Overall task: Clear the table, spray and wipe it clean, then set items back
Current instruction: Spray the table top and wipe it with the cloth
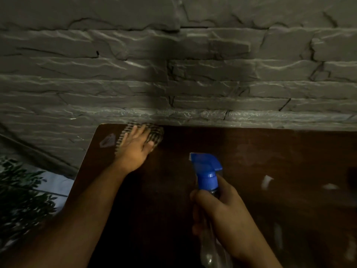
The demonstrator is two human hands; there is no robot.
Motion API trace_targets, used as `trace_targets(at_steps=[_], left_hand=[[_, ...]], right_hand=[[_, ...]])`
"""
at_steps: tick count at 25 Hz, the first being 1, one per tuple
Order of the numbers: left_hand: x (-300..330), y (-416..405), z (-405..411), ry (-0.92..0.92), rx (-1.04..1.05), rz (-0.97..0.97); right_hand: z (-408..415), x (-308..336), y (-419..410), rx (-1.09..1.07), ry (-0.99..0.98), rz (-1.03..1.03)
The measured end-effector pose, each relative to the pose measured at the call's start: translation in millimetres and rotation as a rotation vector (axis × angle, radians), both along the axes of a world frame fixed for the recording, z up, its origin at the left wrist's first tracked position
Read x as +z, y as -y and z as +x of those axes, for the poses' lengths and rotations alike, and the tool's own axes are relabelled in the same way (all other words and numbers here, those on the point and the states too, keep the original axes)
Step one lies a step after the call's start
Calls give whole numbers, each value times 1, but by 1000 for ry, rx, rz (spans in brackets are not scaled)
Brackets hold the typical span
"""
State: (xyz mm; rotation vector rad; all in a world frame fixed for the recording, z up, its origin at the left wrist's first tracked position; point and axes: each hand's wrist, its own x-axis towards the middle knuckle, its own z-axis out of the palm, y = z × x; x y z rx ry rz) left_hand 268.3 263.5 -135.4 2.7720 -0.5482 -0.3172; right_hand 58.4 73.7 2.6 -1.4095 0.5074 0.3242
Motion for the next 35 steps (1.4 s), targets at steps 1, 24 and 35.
trace_targets(at_steps=[1,24,35], left_hand=[[-2,13,-21,12,-76,-34],[-10,-29,-102,66,-403,-136],[-13,-40,-131,45,-463,-148]], right_hand=[[0,-1,-3,-3,0,14],[-4,-4,-10,-9,13,16],[-24,-1,-28,44,-53,49]])
